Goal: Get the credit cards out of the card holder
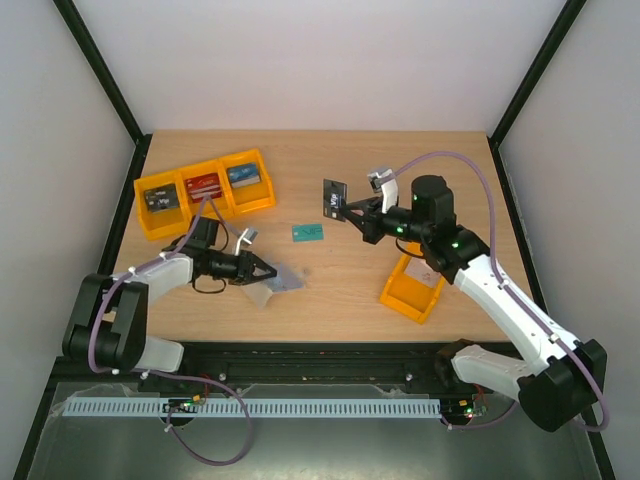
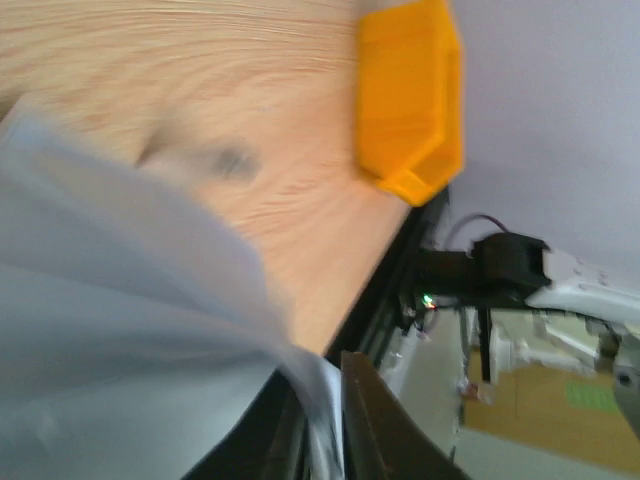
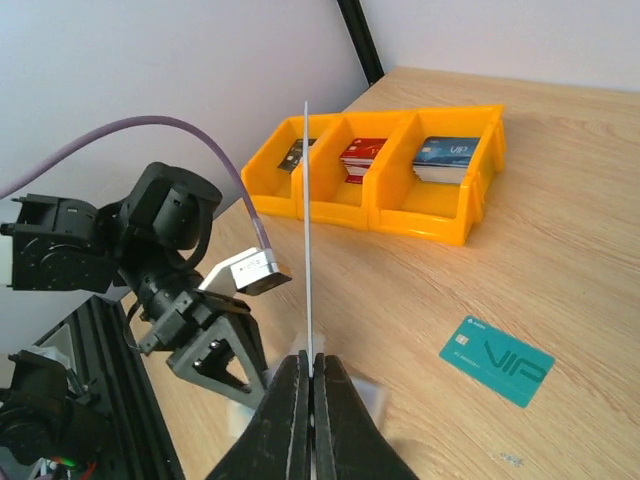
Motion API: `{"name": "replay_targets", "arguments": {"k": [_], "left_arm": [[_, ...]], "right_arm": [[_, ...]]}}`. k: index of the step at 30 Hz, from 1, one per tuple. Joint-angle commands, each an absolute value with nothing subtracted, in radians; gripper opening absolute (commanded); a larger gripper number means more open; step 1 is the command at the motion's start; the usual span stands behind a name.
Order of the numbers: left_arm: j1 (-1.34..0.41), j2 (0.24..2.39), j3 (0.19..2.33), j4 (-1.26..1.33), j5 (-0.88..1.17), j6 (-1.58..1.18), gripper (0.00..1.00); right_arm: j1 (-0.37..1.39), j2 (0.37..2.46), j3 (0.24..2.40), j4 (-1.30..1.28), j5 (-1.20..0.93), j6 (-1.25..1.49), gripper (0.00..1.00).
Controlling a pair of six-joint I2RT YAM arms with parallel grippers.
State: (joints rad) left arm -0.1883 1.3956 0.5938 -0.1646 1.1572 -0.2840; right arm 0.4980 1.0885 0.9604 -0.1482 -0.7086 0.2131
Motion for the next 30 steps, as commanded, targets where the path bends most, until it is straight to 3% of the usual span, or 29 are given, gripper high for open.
{"name": "replay_targets", "arguments": {"k": [1, 3, 4, 6, 12, 15, 18, 22, 26, 30], "left_arm": [[-0.126, 1.410, 0.554, -0.145, 0.888, -0.263, 0.36], [-0.068, 1.391, 0.539, -0.178, 0.733, -0.212, 0.72], [-0.030, 1.378, 0.541, -0.185, 0.682, -0.209, 0.86], [0.063, 1.350, 0.563, -0.201, 0.676, -0.203, 0.98], [0.327, 1.278, 0.772, -0.358, 0.935, -0.108, 0.99], [0.323, 1.231, 0.998, -0.533, 0.986, 0.101, 0.99], [0.143, 1.200, 1.283, -0.714, 0.772, 0.357, 0.99], [-0.210, 1.149, 1.445, -0.866, 0.421, 0.770, 0.99], [-0.511, 1.014, 1.391, -1.024, 0.186, 1.295, 0.99], [-0.608, 0.830, 1.207, -0.626, 0.073, 1.587, 0.99]], "right_arm": [[0.500, 1.107, 0.978, -0.165, -0.725, 0.250, 0.02], [0.502, 1.113, 0.978, -0.168, -0.744, 0.256, 0.02], [0.504, 1.115, 0.980, -0.171, -0.748, 0.258, 0.02], [0.510, 1.121, 0.988, -0.186, -0.748, 0.253, 0.02], [0.537, 1.184, 1.069, -0.287, -0.737, 0.226, 0.02], [0.540, 1.221, 1.130, -0.312, -0.826, 0.236, 0.02], [0.544, 1.259, 1.179, -0.281, -0.935, 0.305, 0.02], [0.561, 1.333, 1.301, -0.447, -0.787, 0.307, 0.02], [0.583, 1.331, 1.303, -0.454, -0.822, 0.312, 0.02], [0.628, 1.317, 1.275, -0.440, -0.943, 0.301, 0.02]]}}
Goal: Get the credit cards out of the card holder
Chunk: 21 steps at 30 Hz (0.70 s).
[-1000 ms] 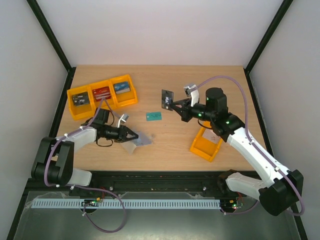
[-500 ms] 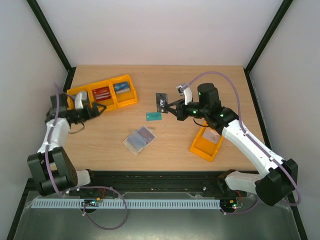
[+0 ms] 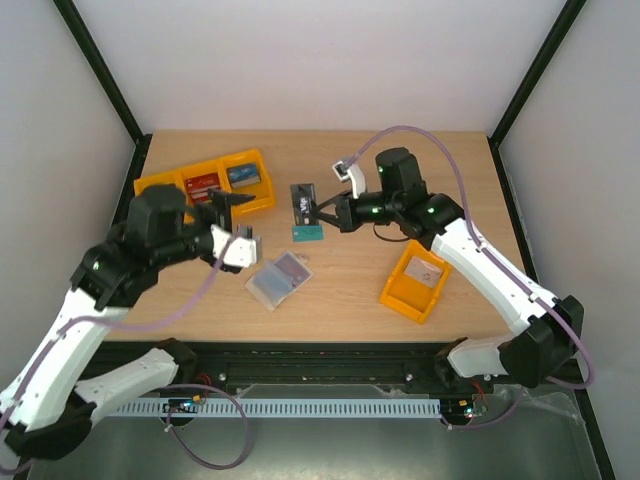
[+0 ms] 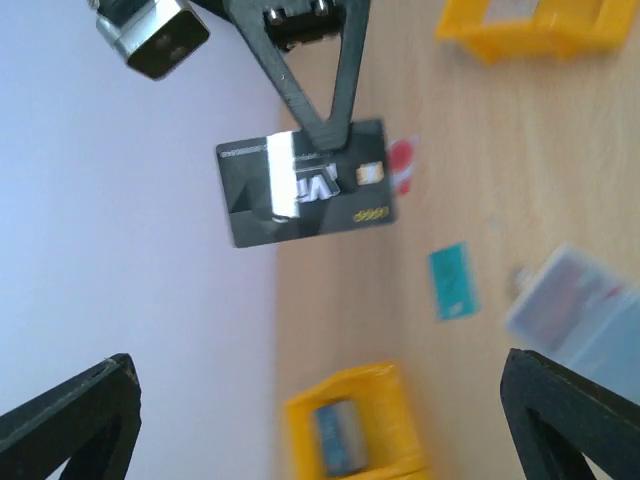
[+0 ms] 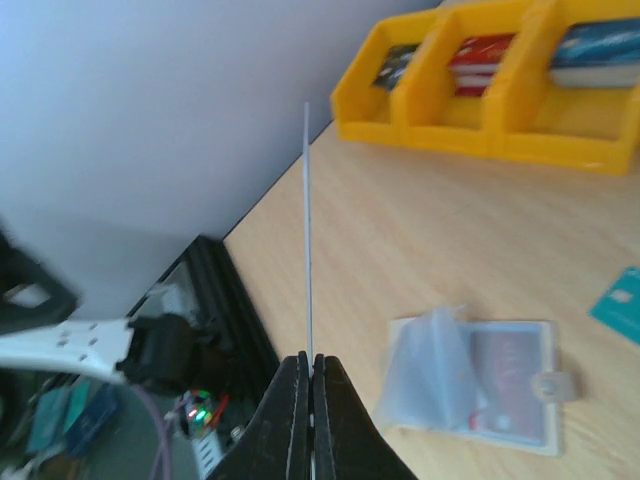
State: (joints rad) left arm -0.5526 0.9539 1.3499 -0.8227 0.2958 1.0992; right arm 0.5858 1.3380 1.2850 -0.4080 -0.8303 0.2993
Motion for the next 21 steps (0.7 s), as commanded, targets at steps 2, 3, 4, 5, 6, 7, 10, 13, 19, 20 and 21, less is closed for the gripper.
{"name": "replay_targets", "arguments": {"k": [2, 3, 4, 5, 6, 7, 10, 13, 19, 20, 21], "left_arm": [[-0.622, 0.728, 1.050, -0.377, 0.124, 1.815, 0.98], [-0.622, 0.687, 0.969, -0.273, 0.163, 1.927, 0.96], [-0.622, 0.657, 0.897, -0.170, 0.207, 2.021, 0.92], [-0.623, 0.637, 0.849, -0.100, 0.256, 2.092, 0.90], [-0.623, 0.625, 0.811, -0.054, 0.299, 2.150, 0.88], [-0.623, 0.616, 0.780, -0.020, 0.332, 2.198, 0.87], [-0.623, 0.604, 0.721, 0.021, 0.370, 2.269, 0.84], [-0.623, 0.602, 0.718, -0.036, 0.362, 2.282, 0.82], [-0.623, 0.586, 0.698, -0.027, 0.426, 2.287, 0.56], [-0.623, 0.586, 0.698, -0.028, 0.426, 2.285, 0.50], [-0.623, 0.585, 0.698, -0.028, 0.426, 2.282, 0.43]], "right_arm": [[0.666, 1.310, 1.256, -0.425, -1.004, 0.295, 0.02], [0.686, 1.306, 1.251, -0.420, -1.013, 0.291, 0.02], [0.709, 1.301, 1.246, -0.413, -1.012, 0.289, 0.02], [0.726, 1.296, 1.243, -0.407, -1.015, 0.293, 0.02], [0.740, 1.292, 1.235, -0.376, -1.023, 0.308, 0.02], [0.750, 1.287, 1.222, -0.340, -1.037, 0.331, 0.02], [0.772, 1.273, 1.190, -0.243, -1.065, 0.399, 0.02], [0.792, 1.269, 1.177, -0.175, -1.074, 0.442, 0.02], [0.796, 1.301, 1.193, -0.153, -1.071, 0.453, 0.02], [0.798, 1.308, 1.198, -0.151, -1.072, 0.455, 0.02], [0.798, 1.313, 1.199, -0.147, -1.073, 0.455, 0.02]]}}
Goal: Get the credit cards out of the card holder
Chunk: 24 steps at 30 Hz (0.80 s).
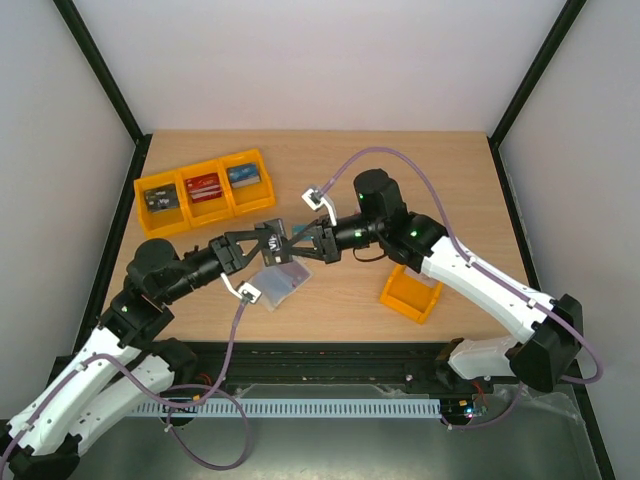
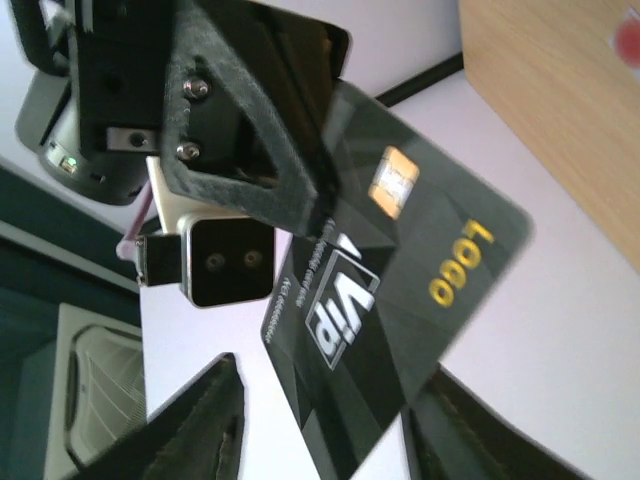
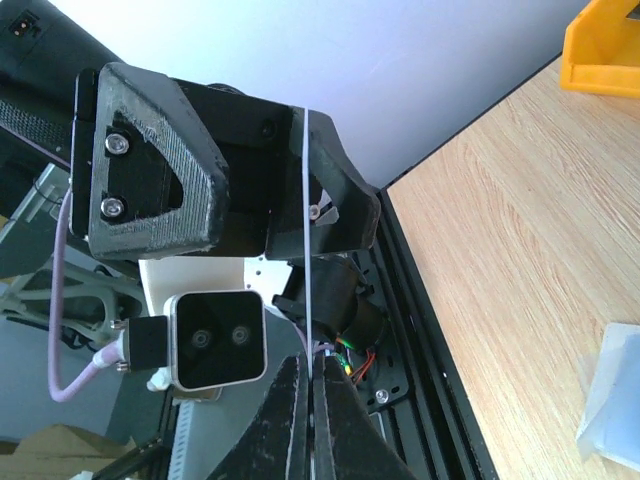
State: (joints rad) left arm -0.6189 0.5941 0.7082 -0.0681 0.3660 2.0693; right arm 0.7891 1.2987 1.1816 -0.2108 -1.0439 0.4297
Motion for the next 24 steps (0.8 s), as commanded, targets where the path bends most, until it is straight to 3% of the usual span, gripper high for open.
{"name": "replay_targets", "arguments": {"k": [1, 7, 12, 13, 15, 17, 18, 19, 21, 24], "left_arm": [[-0.623, 0.583, 0.698, -0.030, 0.428, 2.279, 0.36], [-0.623, 0.576, 0.690, -0.049, 0.436, 2.274, 0.03], [-0.623, 0.565, 0.683, -0.070, 0.421, 2.259, 0.02], [-0.624, 0.562, 0.683, -0.077, 0.388, 2.241, 0.02], [-0.623, 0.569, 0.697, -0.130, 0.232, 2.184, 0.02], [-0.622, 0.619, 0.725, -0.191, -0.032, 2.036, 0.02], [-0.620, 0.667, 0.751, -0.223, -0.178, 1.936, 0.02], [-0.605, 0.733, 0.802, -0.281, -0.335, 1.803, 0.02], [-0.485, 0.902, 0.965, -0.506, -0.481, 1.524, 0.02], [-0.193, 1.106, 1.154, -0.713, -0.437, 1.376, 0.02]], "right_arm": [[0.798, 1.318, 1.201, -0.143, -1.073, 0.456, 0.02], [0.798, 1.329, 1.195, -0.109, -1.093, 0.472, 0.02], [0.799, 1.333, 1.198, -0.130, -1.069, 0.455, 0.02], [0.798, 1.332, 1.208, -0.156, -1.037, 0.437, 0.09], [0.788, 1.327, 1.227, -0.229, -0.934, 0.401, 0.48], [0.761, 1.313, 1.224, -0.282, -0.797, 0.396, 0.73], [0.738, 1.303, 1.216, -0.299, -0.723, 0.400, 0.90], [0.718, 1.293, 1.209, -0.315, -0.652, 0.405, 0.99], [0.684, 1.276, 1.191, -0.343, -0.522, 0.415, 0.99], [0.649, 1.266, 1.178, -0.375, -0.455, 0.407, 0.99]]}}
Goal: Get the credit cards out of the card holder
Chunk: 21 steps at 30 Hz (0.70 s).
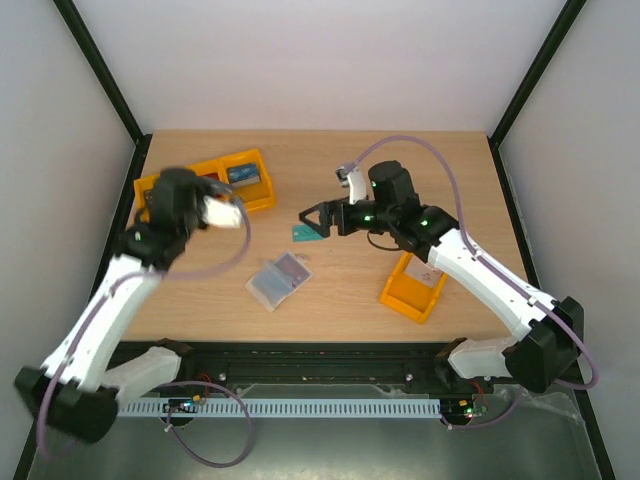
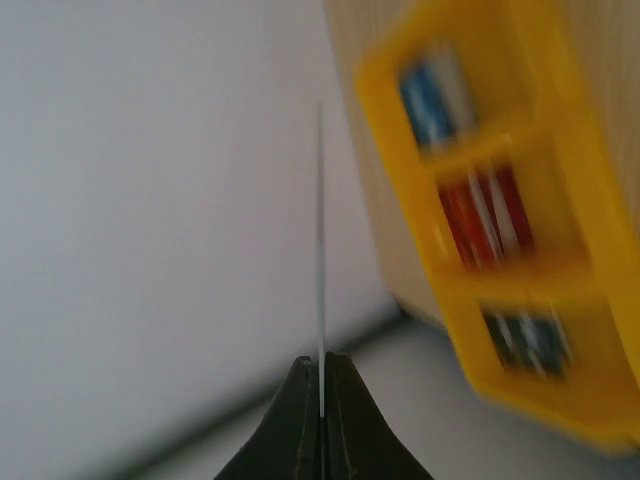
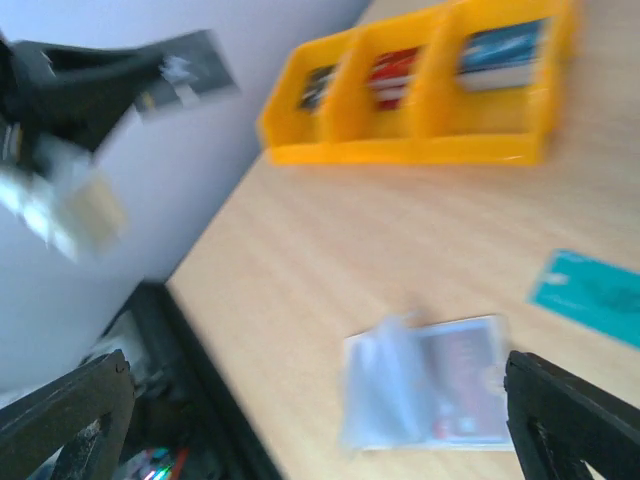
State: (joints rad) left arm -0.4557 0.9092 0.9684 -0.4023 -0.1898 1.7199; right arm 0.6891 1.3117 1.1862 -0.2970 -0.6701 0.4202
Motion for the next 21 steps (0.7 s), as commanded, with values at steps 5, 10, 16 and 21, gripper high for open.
{"name": "replay_targets", "arguments": {"k": [5, 10, 16, 21], "left_arm": [[0.055, 1.244, 1.110, -0.543, -0.413, 1.453, 0.02], [0.139, 1.519, 1.242, -0.482, -0.374, 1.366, 0.02], [0.185, 1.723, 1.342, -0.367, -0.343, 1.324, 0.02], [0.189, 1.745, 1.275, -0.278, -0.295, 1.380, 0.02]], "right_arm": [[0.639, 1.257, 1.166, -0.380, -0.447, 0.382, 0.99], [0.635, 1.248, 1.157, -0.389, -0.433, 0.360, 0.99], [0.624, 1.224, 1.143, -0.400, -0.384, 0.326, 0.99], [0.603, 1.232, 1.151, -0.398, -0.362, 0.286, 0.99]]}}
